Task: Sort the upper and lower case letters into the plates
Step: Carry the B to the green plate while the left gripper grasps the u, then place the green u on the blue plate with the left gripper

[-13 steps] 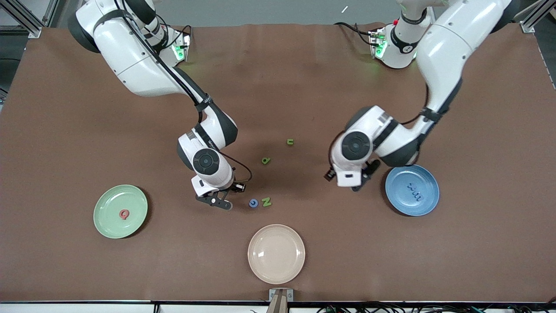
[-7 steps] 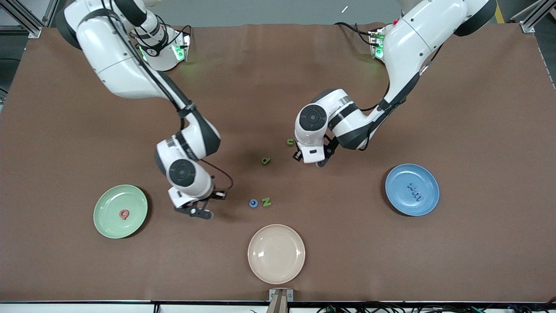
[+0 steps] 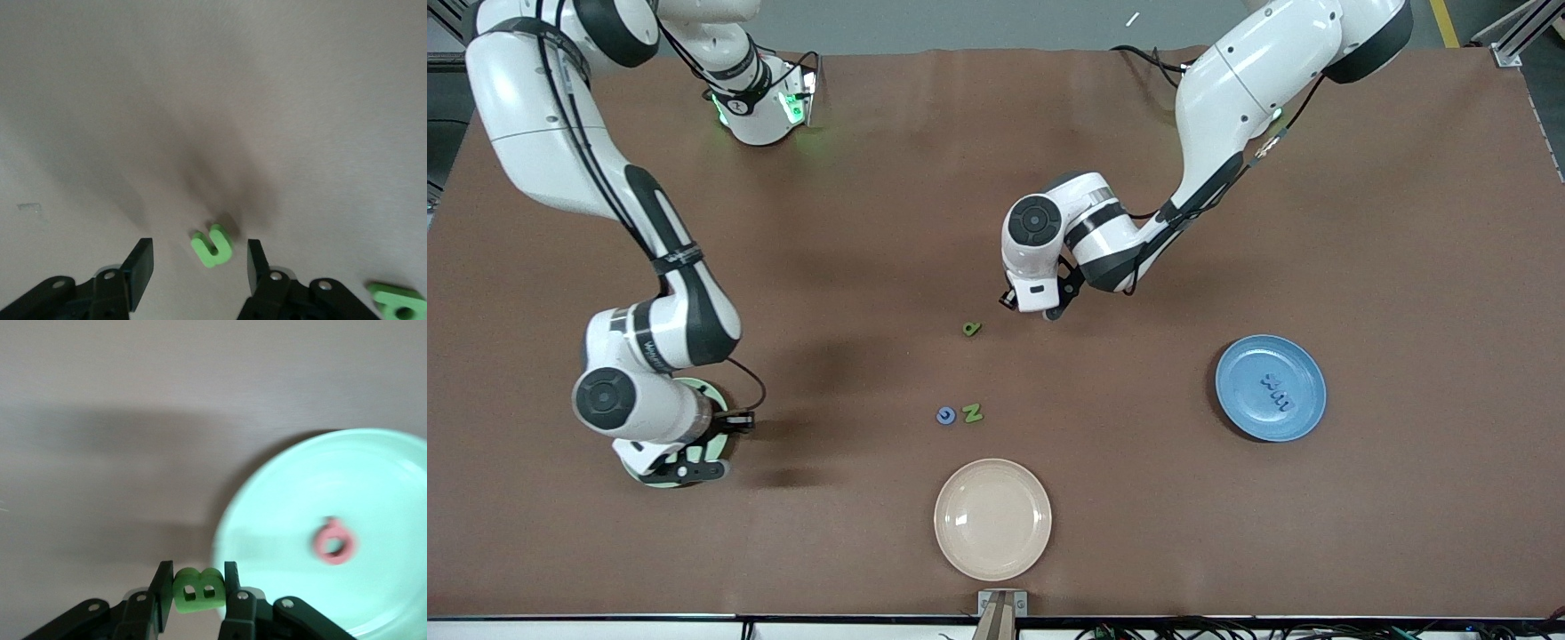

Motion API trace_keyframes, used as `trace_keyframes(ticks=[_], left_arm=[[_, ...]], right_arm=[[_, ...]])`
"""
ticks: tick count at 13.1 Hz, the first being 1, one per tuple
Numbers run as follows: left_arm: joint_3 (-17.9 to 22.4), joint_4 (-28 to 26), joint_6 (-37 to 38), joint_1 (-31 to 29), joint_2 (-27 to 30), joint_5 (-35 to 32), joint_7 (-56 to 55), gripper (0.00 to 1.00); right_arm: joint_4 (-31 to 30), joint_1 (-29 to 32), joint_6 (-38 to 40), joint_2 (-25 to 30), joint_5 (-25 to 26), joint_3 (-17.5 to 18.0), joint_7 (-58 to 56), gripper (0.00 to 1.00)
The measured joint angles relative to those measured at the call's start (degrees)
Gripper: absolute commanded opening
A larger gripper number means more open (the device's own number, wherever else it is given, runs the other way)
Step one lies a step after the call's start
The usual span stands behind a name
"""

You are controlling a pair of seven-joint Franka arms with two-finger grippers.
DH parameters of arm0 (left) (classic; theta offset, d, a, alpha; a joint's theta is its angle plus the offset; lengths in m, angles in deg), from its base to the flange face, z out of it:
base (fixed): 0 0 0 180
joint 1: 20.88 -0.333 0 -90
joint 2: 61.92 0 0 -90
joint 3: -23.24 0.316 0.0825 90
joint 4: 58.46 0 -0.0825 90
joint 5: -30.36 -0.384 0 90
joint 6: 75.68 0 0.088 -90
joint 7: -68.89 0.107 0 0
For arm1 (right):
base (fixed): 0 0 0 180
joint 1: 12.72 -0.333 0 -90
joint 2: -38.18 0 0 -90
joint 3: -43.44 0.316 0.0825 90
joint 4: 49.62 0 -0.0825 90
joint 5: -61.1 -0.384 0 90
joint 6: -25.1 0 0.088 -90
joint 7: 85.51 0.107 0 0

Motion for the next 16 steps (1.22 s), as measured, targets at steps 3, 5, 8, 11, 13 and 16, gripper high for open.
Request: trace_keyframes(ticks=[3,5,8,11,13,16], left_arm=[[0.3,-0.5,-0.8,-0.1,-0.5,-2.5,-0.1,0.63],[0.4,-0.6,-1.9,-0.1,-0.7,-2.9,-0.1,0.62],[0.6,-0.7,-2.9,0.0,-1.1,-2.9,-0.9,0.57],[0.6,-1.1,-3.4,0.6,-1.2,-4.5,-3.5,0.51],[0.6,-1.2,-3.6,0.6,-1.2,-4.8,-3.6,0.42],[0.6,-1.7,-5.9,0.6,-1.2,-4.8,-3.6,0.09]], right_arm=[[-0.1,2.4,-1.0,-0.1,0.3,-1.3,-8.2,0.71],[-0.2,2.4,-1.2,-0.1,0.3,-1.3,-8.8,0.89],[-0.2,1.5,-1.2,-0.1,0.3,-0.7,-6.7,0.90],[-0.2,-2.5,-1.2,0.0,0.3,0.6,6.6,0.90],[-0.2,-6.7,-1.2,0.0,0.3,1.8,18.3,0.90],[-0.2,-11.9,-1.3,0.0,0.3,4.2,34.4,0.90]])
